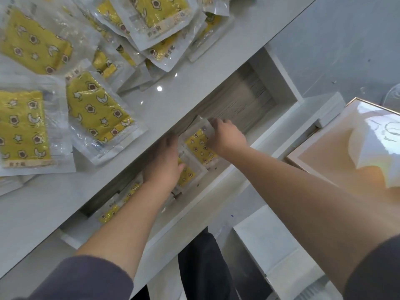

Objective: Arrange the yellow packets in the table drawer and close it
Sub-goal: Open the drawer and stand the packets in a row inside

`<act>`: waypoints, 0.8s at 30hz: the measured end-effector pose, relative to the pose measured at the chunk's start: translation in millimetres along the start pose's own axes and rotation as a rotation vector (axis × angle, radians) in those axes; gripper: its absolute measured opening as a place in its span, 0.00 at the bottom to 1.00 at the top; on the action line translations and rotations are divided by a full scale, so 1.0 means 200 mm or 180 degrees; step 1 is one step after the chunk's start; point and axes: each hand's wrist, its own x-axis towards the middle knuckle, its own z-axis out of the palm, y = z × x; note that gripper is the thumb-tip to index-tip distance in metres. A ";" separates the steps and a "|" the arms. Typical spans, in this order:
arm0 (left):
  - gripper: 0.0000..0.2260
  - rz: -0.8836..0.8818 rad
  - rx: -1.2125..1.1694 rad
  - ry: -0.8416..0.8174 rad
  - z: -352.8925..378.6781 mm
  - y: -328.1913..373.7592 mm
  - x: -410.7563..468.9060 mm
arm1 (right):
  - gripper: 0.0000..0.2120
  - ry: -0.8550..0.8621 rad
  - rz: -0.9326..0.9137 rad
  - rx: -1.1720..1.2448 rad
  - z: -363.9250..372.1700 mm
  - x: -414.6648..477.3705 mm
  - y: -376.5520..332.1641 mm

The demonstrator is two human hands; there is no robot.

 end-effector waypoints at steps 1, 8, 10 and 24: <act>0.36 -0.0041 0.0203 0.0009 0.01 0.00 0.02 | 0.30 0.0061 -0.0004 -0.0097 0.01 0.00 0.00; 0.24 0.0390 0.0286 0.0048 0.08 -0.14 0.01 | 0.31 -0.0044 -0.0275 -0.0579 0.03 -0.04 -0.02; 0.27 0.0281 -0.0082 -0.0019 0.08 -0.17 -0.01 | 0.30 -0.0047 -0.0346 -0.0610 0.04 -0.05 -0.03; 0.26 -0.0853 -0.1222 0.0265 0.09 -0.26 -0.23 | 0.35 0.0502 -0.1096 -0.1022 0.11 -0.12 -0.05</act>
